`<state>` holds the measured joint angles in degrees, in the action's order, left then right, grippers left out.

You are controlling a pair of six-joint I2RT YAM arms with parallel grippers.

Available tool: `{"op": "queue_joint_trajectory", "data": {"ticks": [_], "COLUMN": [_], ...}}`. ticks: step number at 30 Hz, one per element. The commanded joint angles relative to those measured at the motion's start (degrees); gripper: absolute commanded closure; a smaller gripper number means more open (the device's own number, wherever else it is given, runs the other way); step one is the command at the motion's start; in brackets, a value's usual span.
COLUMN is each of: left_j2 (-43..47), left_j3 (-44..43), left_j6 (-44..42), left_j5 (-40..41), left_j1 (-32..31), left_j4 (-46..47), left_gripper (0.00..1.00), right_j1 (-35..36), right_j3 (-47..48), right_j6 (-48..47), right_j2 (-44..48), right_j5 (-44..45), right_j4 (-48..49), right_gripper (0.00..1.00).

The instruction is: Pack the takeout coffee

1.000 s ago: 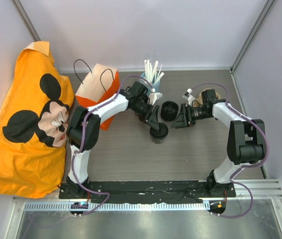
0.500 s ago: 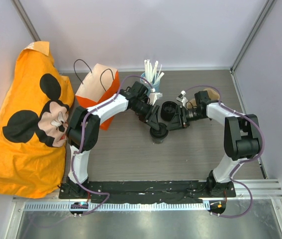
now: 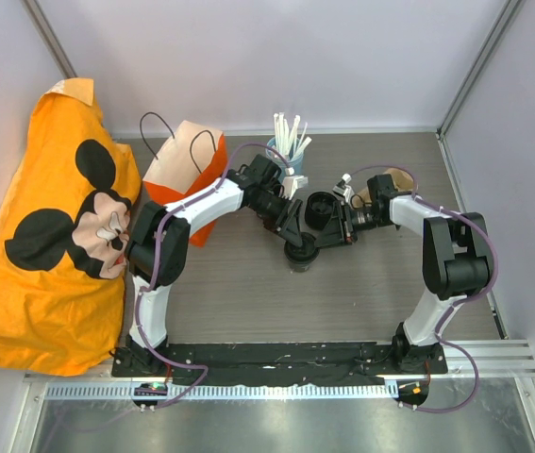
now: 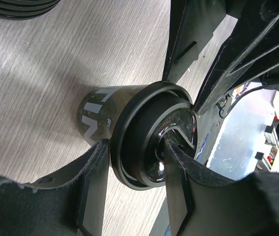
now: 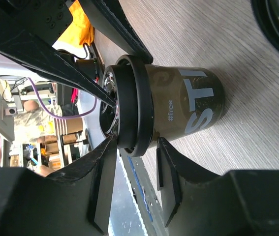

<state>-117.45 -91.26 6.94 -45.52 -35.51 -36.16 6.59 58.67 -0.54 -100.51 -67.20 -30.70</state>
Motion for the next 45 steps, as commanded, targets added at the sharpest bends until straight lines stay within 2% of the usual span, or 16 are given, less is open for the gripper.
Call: {"op": "queue_joint_trajectory", "data": {"ticks": [1, 8, 12, 19, 27, 32, 37, 39, 45], "left_j2": [-3.0, -3.0, -3.1, -3.3, -3.7, -3.7, -4.0, -4.1, -4.4], "left_j3": [3.5, 3.5, 3.4, 3.5, 3.5, 3.4, 3.9, 4.2, 4.2], "left_j6": [-3.7, -3.6, -3.5, -3.5, -3.4, -4.0, -4.6, -4.7, -5.5], "left_j5": [12.8, 12.6, 12.6, 12.5, 12.6, 13.4, 13.8, 14.0, 15.8], "left_j1": [-0.4, -0.4, -0.4, -0.5, -0.6, -1.0, -1.1, -1.2, -2.3], "left_j4": [-1.3, -1.2, -1.2, -1.0, -1.2, -1.6, -2.1, -2.2, -2.6], "left_gripper": [0.71, 0.71, 0.71, 0.72, 0.72, 0.75, 0.78, 0.78, 0.80], "right_j1": [-0.6, -0.9, -0.4, -0.6, 0.3, 0.5, 0.8, 1.1, 1.6], "right_j3": [-0.3, -0.2, 0.3, 0.5, 1.8, 1.9, 0.2, 0.2, -0.7], "right_j6": [-1.0, -1.0, -1.0, -1.0, -1.0, 3.1, 9.1, 9.7, 9.1], "right_j2": [0.8, -1.4, -1.9, -3.5, -4.5, -5.8, -4.7, -4.6, -4.0], "right_j5": [-2.8, -2.9, -4.0, -5.3, -4.8, -3.9, -2.8, -2.6, -0.8], "right_j4": [1.6, 1.6, 1.3, 1.2, 0.7, 4.5, 12.4, 13.1, 13.0], "right_gripper": [0.56, 0.55, 0.46, 0.47, 0.42, 0.47, 0.52, 0.53, 0.66]}}
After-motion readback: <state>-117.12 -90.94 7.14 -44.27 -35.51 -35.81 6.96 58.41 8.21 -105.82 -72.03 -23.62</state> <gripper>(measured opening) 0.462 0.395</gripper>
